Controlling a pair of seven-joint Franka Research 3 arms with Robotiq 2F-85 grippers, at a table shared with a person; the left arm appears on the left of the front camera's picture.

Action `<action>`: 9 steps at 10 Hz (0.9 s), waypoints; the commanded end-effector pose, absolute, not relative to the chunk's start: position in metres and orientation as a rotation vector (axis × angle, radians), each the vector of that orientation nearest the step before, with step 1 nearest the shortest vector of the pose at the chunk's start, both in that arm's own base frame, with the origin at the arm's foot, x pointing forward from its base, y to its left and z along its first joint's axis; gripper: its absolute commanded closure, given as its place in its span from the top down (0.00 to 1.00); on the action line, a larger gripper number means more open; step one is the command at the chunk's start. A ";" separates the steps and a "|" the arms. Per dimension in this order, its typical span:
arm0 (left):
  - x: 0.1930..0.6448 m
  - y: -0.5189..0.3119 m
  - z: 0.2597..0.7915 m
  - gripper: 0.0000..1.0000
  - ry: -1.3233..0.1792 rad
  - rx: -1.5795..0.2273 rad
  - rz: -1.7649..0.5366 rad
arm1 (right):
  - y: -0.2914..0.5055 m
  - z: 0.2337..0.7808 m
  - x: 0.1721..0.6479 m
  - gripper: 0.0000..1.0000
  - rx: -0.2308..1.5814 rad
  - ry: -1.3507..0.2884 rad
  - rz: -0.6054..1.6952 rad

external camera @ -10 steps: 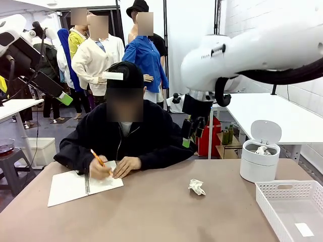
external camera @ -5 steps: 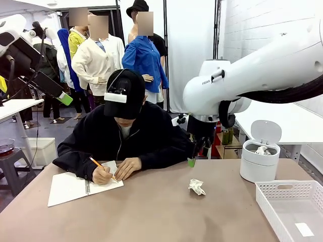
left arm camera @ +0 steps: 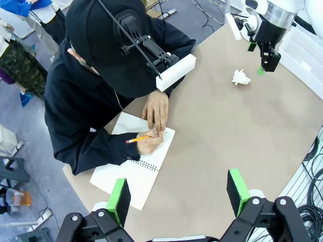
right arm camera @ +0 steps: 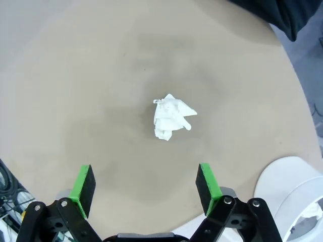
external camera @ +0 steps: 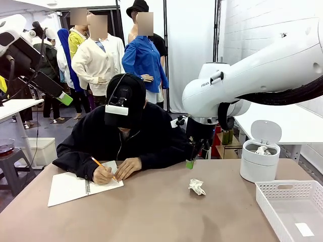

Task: Sort the paper based on its condition.
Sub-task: If a person hands you a paper, place it in the Organizing basket , and if it's crumpled, put it in the Trash can.

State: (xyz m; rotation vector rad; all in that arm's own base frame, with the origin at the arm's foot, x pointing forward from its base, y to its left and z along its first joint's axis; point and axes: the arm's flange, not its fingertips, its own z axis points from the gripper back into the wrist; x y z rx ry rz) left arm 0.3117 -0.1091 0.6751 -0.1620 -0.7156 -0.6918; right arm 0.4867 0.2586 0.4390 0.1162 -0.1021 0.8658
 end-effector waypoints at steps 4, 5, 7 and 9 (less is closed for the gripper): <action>0.312 -0.108 0.676 1.00 -0.718 -0.165 -0.689 | 0.270 0.410 0.534 1.00 0.073 0.020 0.870; 0.312 -0.108 0.676 1.00 -0.718 -0.165 -0.689 | 0.271 0.401 0.543 1.00 0.050 0.044 0.867; 0.312 -0.108 0.676 1.00 -0.718 -0.165 -0.689 | 0.280 0.376 0.555 1.00 0.017 0.061 0.867; 0.312 -0.108 0.676 1.00 -0.718 -0.165 -0.689 | 0.286 0.349 0.557 1.00 0.045 0.071 0.864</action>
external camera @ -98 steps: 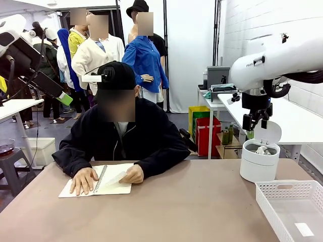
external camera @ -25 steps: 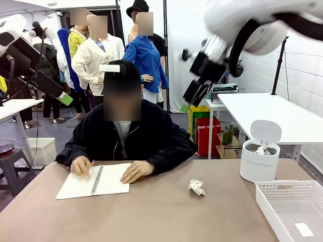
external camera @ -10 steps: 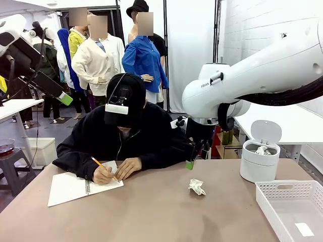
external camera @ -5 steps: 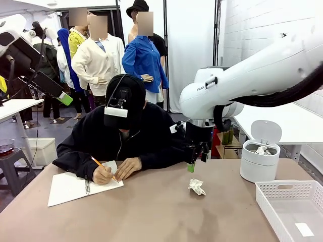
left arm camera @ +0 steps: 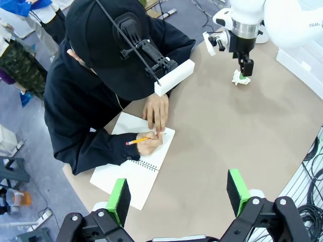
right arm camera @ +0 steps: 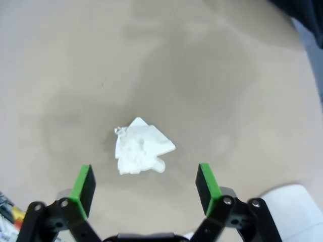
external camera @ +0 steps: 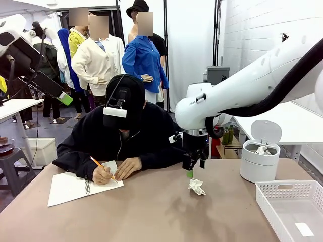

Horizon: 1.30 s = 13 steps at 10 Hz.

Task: Sort the paper based on its condition.
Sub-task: If a person hands you a paper, place it in the Organizing basket , and if it's crumpled, put it in the Trash can.

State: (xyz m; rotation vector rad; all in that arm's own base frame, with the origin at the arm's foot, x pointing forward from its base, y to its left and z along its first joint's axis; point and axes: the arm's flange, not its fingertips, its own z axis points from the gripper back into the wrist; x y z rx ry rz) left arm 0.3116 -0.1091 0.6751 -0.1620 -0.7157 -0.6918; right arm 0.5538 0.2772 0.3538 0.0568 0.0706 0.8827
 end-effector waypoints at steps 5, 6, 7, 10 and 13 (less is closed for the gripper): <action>0.312 -0.108 0.676 1.00 -0.718 -0.165 -0.689 | 0.284 0.310 0.538 1.00 0.020 0.074 0.834; 0.312 -0.108 0.676 1.00 -0.718 -0.165 -0.689 | 0.282 0.306 0.536 1.00 0.014 0.069 0.832; 0.312 -0.108 0.676 1.00 -0.718 -0.165 -0.689 | 0.281 0.300 0.536 1.00 -0.002 0.067 0.833; 0.312 -0.108 0.676 1.00 -0.718 -0.165 -0.689 | 0.281 0.299 0.533 1.00 0.020 0.063 0.839; 0.312 -0.108 0.676 1.00 -0.718 -0.165 -0.689 | 0.281 0.296 0.538 1.00 0.047 0.101 0.851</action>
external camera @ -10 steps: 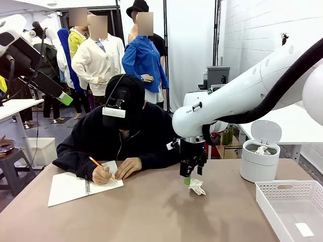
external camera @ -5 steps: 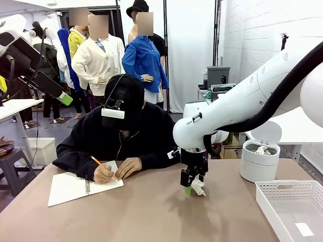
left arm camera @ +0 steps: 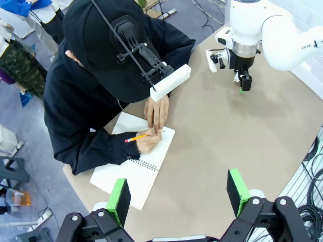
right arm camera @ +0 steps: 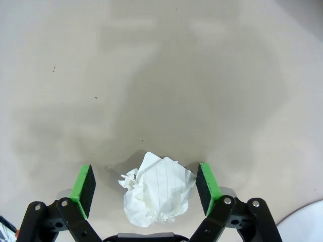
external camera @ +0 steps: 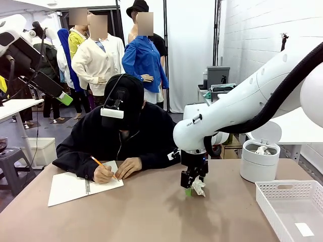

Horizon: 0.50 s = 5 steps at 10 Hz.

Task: Sort the paper based on its condition.
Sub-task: If a person hands you a paper, place it in the Organizing basket , and if it's crumpled, put it in the Trash can.

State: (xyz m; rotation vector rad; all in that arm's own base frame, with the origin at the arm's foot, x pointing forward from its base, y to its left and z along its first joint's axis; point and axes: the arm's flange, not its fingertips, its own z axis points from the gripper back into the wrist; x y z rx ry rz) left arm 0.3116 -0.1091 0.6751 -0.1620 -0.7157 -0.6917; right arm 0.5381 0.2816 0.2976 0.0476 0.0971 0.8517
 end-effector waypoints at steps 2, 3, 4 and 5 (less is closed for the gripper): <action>0.312 -0.108 0.676 1.00 -0.718 -0.165 -0.689 | 0.281 0.296 0.538 1.00 0.047 0.101 0.851; 0.312 -0.108 0.676 1.00 -0.718 -0.165 -0.689 | 0.282 0.298 0.538 0.80 0.048 0.097 0.852; 0.312 -0.108 0.676 1.00 -0.718 -0.165 -0.689 | 0.282 0.298 0.539 0.60 0.049 0.095 0.845; 0.312 -0.108 0.676 1.00 -0.718 -0.165 -0.689 | 0.282 0.298 0.539 0.40 0.062 0.094 0.837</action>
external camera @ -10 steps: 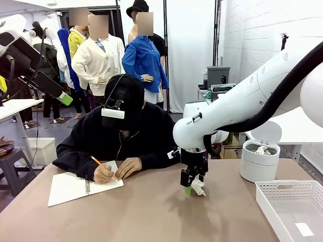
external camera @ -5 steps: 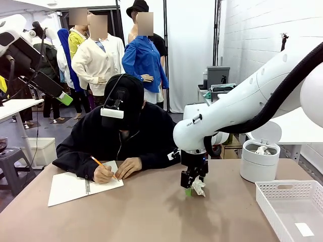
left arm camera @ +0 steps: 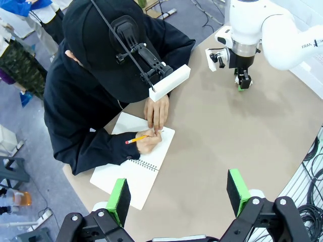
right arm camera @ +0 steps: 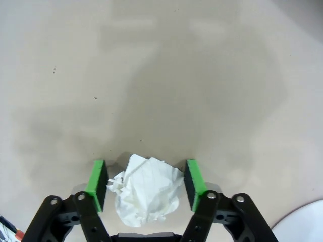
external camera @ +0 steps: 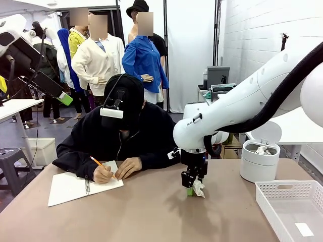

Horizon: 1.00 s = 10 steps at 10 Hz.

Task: Sort the paper based on its condition.
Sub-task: If a person hands you a paper, place it in the Organizing basket , and if it's crumpled, put it in the Trash can.

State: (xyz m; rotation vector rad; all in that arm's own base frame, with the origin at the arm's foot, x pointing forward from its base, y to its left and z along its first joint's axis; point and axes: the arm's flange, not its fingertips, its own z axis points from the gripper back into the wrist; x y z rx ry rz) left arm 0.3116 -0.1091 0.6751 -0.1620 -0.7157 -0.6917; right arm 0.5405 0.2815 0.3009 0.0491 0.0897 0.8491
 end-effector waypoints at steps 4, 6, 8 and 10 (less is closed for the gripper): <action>0.312 -0.108 0.676 1.00 -0.718 -0.165 -0.689 | 0.279 0.307 0.536 0.02 0.130 0.087 0.811; 0.312 -0.108 0.676 1.00 -0.718 -0.165 -0.689 | 0.275 0.333 0.525 0.02 0.147 0.116 0.810; 0.312 -0.108 0.676 1.00 -0.718 -0.165 -0.689 | 0.263 0.383 0.516 0.02 0.126 0.176 0.782; 0.312 -0.108 0.676 1.00 -0.718 -0.165 -0.689 | 0.247 0.427 0.514 0.02 0.109 0.202 0.747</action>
